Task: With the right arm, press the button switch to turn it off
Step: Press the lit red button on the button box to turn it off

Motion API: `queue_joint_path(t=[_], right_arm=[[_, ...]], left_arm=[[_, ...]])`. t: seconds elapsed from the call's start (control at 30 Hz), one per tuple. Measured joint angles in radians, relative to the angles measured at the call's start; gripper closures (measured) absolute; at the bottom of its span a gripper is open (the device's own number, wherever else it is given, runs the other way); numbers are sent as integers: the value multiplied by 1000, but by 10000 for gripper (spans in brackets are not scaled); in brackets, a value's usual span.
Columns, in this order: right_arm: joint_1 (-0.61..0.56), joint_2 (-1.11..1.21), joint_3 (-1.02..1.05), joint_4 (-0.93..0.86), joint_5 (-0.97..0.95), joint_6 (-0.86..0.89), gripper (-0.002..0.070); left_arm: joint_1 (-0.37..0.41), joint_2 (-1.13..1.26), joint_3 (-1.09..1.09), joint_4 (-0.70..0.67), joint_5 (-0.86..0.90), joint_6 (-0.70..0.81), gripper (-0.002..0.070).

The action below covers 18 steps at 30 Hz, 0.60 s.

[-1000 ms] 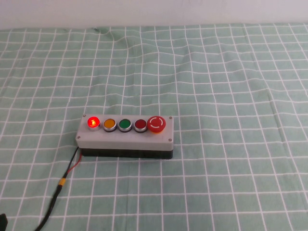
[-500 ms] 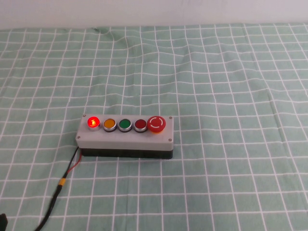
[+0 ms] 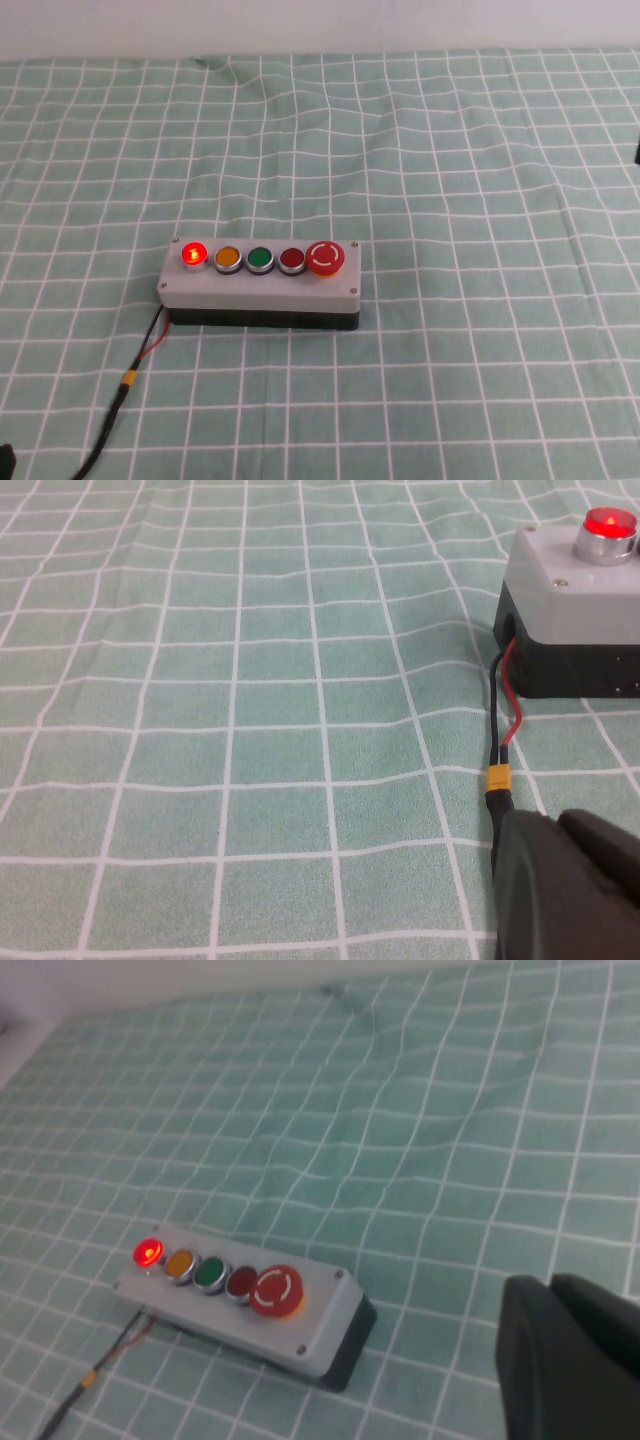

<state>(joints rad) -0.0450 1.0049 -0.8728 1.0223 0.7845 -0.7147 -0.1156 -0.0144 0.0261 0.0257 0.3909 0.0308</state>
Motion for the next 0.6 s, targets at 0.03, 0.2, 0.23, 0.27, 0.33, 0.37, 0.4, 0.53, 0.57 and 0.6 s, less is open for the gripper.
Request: queue_joint_path(t=[0.03, 0.2, 0.23, 0.27, 0.33, 0.37, 0.4, 0.53, 0.57, 0.6], right_arm=[[10, 20, -9, -6, 0, -8, 688], [135, 162, -104, -109, 0, -16, 687], [165, 183, -123, -128, 0, -16, 687], [195, 209, -149, -150, -2, -16, 687], [248, 264, -199, -191, -3, -3, 687], [277, 292, -228, -218, -4, 13, 687], [306, 322, -260, -246, -4, 32, 684], [409, 436, -393, -369, 12, 103, 654], [439, 469, -431, -404, 19, 124, 643], [468, 502, -469, -438, 29, 143, 631]], left_arm=[[0, 0, 0, 0, 0, 0, 678], [0, 0, 0, 0, 0, 0, 678], [0, 0, 0, 0, 0, 0, 678], [0, 0, 0, 0, 0, 0, 678], [0, 0, 0, 0, 0, 0, 678], [0, 0, 0, 0, 0, 0, 678], [0, 0, 0, 0, 0, 0, 678], [0, 0, 0, 0, 0, 0, 678], [0, 0, 0, 0, 0, 0, 678], [0, 0, 0, 0, 0, 0, 678]])
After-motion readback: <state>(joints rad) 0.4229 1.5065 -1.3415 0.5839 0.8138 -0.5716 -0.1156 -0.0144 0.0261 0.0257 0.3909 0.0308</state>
